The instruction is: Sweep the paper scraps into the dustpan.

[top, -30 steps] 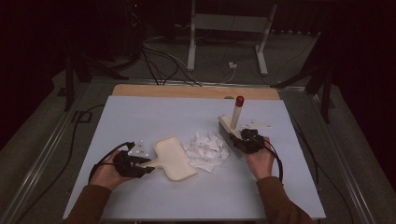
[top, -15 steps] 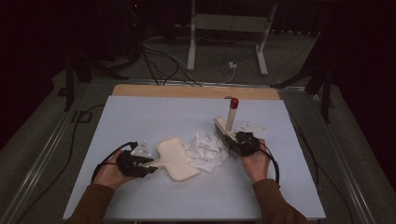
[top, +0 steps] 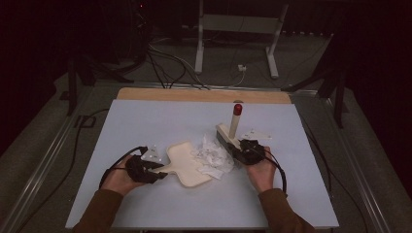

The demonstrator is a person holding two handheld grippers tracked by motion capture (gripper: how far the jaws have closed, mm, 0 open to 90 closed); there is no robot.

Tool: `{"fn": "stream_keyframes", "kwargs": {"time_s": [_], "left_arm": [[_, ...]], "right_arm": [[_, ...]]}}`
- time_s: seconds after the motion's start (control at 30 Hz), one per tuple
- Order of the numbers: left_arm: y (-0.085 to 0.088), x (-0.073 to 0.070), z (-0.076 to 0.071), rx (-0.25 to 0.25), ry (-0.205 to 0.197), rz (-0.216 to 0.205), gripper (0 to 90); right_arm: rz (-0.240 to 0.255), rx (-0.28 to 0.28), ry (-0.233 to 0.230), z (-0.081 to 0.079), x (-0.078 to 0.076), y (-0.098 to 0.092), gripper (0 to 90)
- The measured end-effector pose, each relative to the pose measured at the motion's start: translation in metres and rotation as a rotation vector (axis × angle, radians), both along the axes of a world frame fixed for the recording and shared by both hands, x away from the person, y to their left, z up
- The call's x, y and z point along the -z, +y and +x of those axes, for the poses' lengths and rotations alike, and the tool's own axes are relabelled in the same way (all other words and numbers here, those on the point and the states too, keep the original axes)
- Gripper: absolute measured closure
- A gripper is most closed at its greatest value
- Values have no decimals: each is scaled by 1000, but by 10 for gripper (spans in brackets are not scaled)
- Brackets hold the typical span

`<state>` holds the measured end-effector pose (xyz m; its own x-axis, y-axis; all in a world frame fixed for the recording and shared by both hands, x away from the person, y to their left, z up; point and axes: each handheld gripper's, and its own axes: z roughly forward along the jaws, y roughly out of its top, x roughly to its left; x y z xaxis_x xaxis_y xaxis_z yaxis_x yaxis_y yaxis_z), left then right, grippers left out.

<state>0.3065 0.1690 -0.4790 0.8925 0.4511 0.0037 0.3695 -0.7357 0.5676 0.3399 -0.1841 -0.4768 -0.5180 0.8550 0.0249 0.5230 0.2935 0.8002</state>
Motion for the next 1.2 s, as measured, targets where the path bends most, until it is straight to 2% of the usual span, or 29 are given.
{"fn": "stream_keyframes", "kwargs": {"time_s": [0.57,1.2], "left_arm": [[-5,1,1,10,0,-6,663],[-7,1,2,15,-1,-5,662]], "right_arm": [[29,-33,13,-4,0,11,679],[61,-80,19,-10,-4,31,679]]}}
